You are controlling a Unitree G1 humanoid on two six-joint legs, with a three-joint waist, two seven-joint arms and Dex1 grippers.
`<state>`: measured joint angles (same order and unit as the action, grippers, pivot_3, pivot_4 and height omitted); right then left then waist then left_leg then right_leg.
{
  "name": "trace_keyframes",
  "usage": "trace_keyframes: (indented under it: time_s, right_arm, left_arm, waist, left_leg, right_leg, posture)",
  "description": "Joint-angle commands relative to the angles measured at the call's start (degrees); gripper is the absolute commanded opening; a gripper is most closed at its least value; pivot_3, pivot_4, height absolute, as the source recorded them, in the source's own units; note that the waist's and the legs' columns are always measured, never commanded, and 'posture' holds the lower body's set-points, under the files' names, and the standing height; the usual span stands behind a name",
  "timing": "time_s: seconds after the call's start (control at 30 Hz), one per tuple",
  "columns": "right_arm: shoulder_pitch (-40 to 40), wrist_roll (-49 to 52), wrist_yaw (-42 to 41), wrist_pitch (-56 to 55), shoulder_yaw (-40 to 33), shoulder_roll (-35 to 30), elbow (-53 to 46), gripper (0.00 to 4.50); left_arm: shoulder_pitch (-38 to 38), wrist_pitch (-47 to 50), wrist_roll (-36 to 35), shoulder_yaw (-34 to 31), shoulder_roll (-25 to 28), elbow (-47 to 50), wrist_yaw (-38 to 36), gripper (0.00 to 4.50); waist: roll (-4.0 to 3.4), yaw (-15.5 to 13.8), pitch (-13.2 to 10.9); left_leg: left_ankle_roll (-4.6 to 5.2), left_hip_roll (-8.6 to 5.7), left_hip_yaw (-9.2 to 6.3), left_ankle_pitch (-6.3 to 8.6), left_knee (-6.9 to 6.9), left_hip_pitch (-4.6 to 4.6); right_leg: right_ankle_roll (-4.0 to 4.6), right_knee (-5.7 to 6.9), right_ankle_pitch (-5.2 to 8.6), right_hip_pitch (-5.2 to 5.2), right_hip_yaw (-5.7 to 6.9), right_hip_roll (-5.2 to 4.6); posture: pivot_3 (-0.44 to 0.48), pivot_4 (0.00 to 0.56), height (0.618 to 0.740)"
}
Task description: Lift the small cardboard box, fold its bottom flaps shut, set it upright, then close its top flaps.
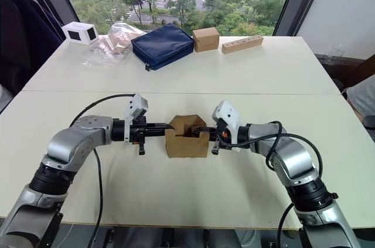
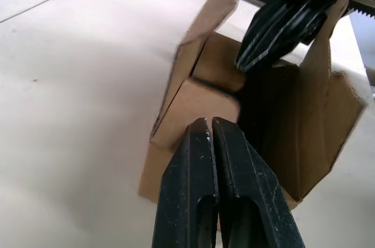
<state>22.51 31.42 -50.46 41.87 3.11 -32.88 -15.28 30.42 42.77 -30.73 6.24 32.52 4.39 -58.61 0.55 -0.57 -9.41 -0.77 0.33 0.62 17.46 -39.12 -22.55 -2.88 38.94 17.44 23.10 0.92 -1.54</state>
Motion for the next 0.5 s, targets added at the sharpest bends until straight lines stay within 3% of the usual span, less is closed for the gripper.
trace_keyframes:
  time_s: [0.03, 0.3, 0.5]
  right_arm:
    - [2.68, 7.97, 0.80, 3.50, -8.55, -1.10, -4.20, 0.00]
    - [1.36, 15.25, 3.73, 10.47, -14.99, -7.92, -13.62, 0.00]
    - [-2.33, 17.22, 4.67, 13.90, -7.98, -12.65, -26.86, 0.00]
  left_arm:
    - [6.01, 1.25, -4.38, -6.36, 0.56, -3.96, -1.55, 0.10]
    - [14.99, -12.33, 5.99, -2.02, -0.86, -28.91, -7.01, 0.10]
    - [22.31, -25.87, 15.61, 3.39, -7.08, -53.13, -13.15, 0.10]
  waist:
    - [0.00, 0.00, 0.00]
    - [0.00, 0.02, -0.01]
    - [0.09, -0.12, -0.05]
  left_leg:
    - [0.00, 0.00, 0.00, 0.00, 0.00, -0.01]
    - [0.01, -0.02, 0.03, 0.01, 0.03, 0.00]
    - [0.08, -0.03, 0.05, 0.05, 0.01, -0.09]
  right_leg:
    - [0.00, 0.01, 0.00, 0.00, 0.00, 0.00]
    - [0.00, -0.04, 0.00, 0.00, 0.00, 0.02]
    - [-0.01, -0.09, 0.00, 0.03, 0.01, 0.05]
  posture:
    - [0.000, 0.150, 0.740]
    - [0.000, 0.150, 0.740]
    - [0.000, 0.150, 0.740]
